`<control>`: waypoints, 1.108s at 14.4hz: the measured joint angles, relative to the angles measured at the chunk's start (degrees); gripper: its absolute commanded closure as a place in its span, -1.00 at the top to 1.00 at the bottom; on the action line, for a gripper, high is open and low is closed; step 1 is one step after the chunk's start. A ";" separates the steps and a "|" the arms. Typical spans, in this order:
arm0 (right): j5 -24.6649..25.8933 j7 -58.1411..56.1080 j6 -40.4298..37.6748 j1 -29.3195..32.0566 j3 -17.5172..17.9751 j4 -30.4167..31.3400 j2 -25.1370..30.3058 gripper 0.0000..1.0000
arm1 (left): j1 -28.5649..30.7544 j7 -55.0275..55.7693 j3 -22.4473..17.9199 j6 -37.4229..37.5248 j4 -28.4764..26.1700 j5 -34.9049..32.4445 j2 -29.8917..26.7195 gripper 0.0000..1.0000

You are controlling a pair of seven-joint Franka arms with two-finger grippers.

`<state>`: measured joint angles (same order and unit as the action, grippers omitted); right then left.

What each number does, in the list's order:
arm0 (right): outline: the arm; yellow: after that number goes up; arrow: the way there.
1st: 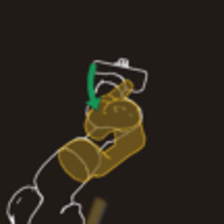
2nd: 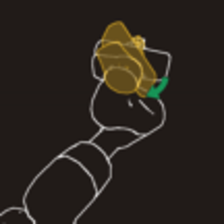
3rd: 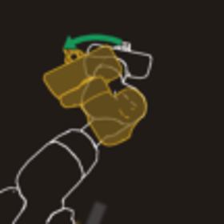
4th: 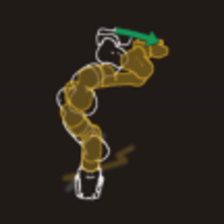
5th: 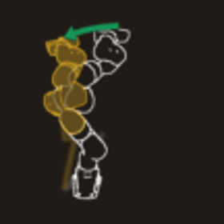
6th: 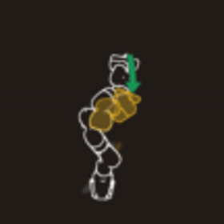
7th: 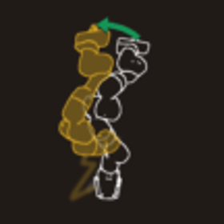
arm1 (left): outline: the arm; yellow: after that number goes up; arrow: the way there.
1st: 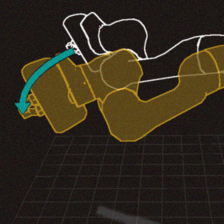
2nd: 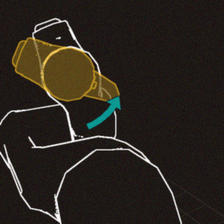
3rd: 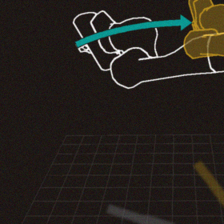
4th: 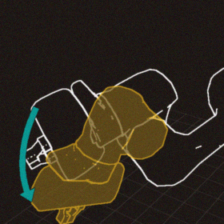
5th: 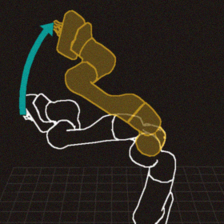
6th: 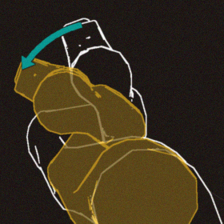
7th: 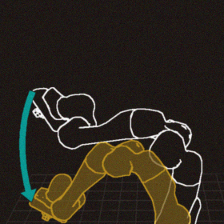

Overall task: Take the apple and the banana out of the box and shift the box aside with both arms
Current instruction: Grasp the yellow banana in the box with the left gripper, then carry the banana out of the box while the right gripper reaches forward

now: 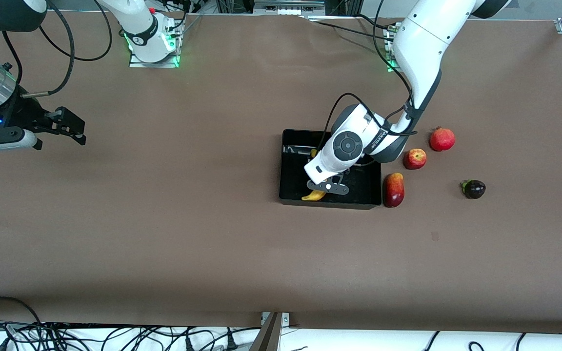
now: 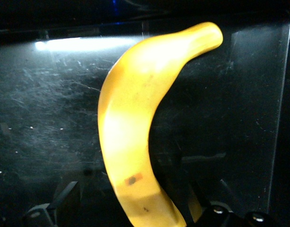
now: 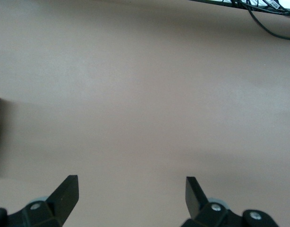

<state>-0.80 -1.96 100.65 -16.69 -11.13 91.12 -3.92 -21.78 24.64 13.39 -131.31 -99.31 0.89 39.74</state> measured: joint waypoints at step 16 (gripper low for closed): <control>0.00 0.00 0.00 0.01 -0.01 -0.01 0.00 1.00 | 2.33 0.36 -0.84 21.04 10.59 -0.03 -7.46 -1.00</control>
<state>-0.80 -1.96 100.66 -16.68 -11.14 91.11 -3.92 -19.45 25.00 12.55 -110.26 -88.72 0.86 32.28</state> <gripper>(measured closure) 0.000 0.661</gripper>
